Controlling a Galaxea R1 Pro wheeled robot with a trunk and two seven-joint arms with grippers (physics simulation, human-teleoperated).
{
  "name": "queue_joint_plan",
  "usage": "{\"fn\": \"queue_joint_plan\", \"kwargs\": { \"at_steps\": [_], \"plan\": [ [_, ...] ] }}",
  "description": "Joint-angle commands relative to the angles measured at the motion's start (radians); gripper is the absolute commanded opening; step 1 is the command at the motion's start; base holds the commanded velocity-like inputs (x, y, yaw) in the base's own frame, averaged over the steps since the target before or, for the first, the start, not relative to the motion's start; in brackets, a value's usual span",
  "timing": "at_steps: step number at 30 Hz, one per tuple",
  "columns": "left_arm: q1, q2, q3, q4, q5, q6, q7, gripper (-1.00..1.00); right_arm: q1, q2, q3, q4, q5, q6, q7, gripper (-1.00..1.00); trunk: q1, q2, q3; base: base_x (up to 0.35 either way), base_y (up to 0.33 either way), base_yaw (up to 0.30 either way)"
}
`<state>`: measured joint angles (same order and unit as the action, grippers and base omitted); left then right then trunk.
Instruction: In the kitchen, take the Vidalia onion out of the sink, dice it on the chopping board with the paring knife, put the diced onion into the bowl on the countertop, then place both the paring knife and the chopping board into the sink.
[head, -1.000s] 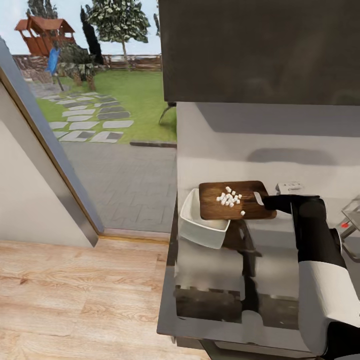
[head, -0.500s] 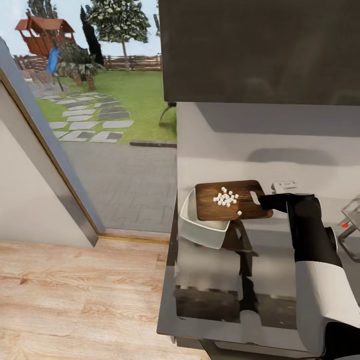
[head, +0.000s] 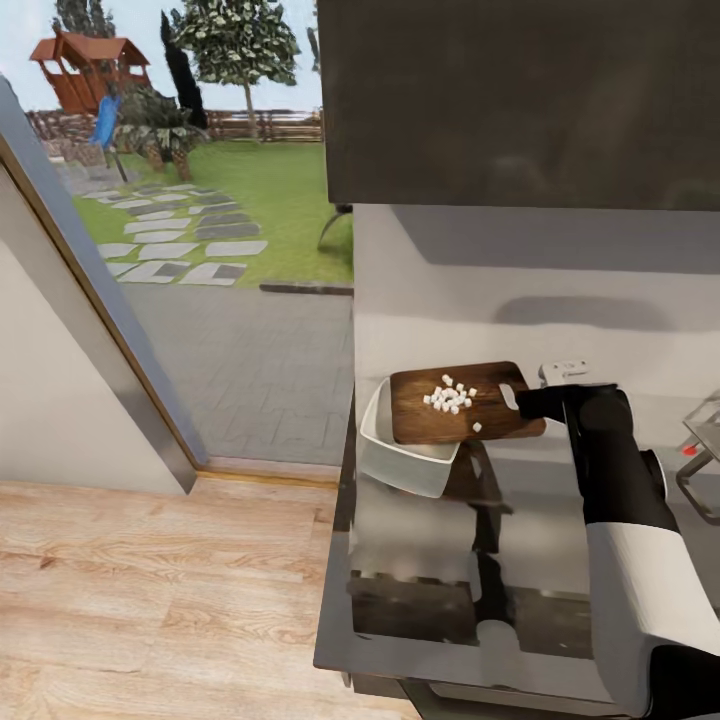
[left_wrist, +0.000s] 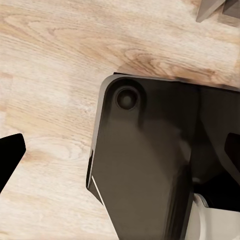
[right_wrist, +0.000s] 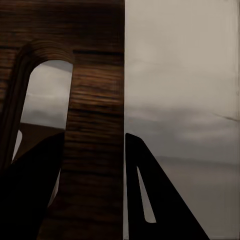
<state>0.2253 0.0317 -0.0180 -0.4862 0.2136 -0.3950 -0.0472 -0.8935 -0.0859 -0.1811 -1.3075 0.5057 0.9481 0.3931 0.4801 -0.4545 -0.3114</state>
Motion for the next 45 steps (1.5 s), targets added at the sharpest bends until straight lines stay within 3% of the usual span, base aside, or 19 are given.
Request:
{"fn": "queue_joint_plan", "kwargs": {
  "at_steps": [1,27,38,45],
  "plan": [
    [0.0,0.0,-0.002,-0.001,0.01,-0.001,-0.005,1.0,-0.001,0.0,0.001,-0.006,0.01,0.007,0.009,-1.0,0.001,-0.002,-0.001,0.0,0.0,0.0],
    [0.0,0.0,-0.002,0.002,0.01,-0.001,-0.005,1.0,-0.006,0.003,0.005,-0.062,0.01,0.031,-0.018,-1.0,0.001,-0.002,-0.001,0.0,0.0,0.0],
    [0.0,-0.001,-0.003,0.009,0.01,-0.001,-0.005,1.0,-0.008,0.059,0.056,-0.076,0.011,0.034,-0.114,-1.0,0.001,-0.002,-0.001,0.0,0.0,0.0],
    [0.0,-0.001,-0.003,0.009,0.01,-0.001,-0.005,1.0,-0.008,0.064,0.058,-0.076,0.011,0.034,-0.124,-1.0,0.001,-0.002,-0.001,0.003,0.001,0.0]
  ]
}}
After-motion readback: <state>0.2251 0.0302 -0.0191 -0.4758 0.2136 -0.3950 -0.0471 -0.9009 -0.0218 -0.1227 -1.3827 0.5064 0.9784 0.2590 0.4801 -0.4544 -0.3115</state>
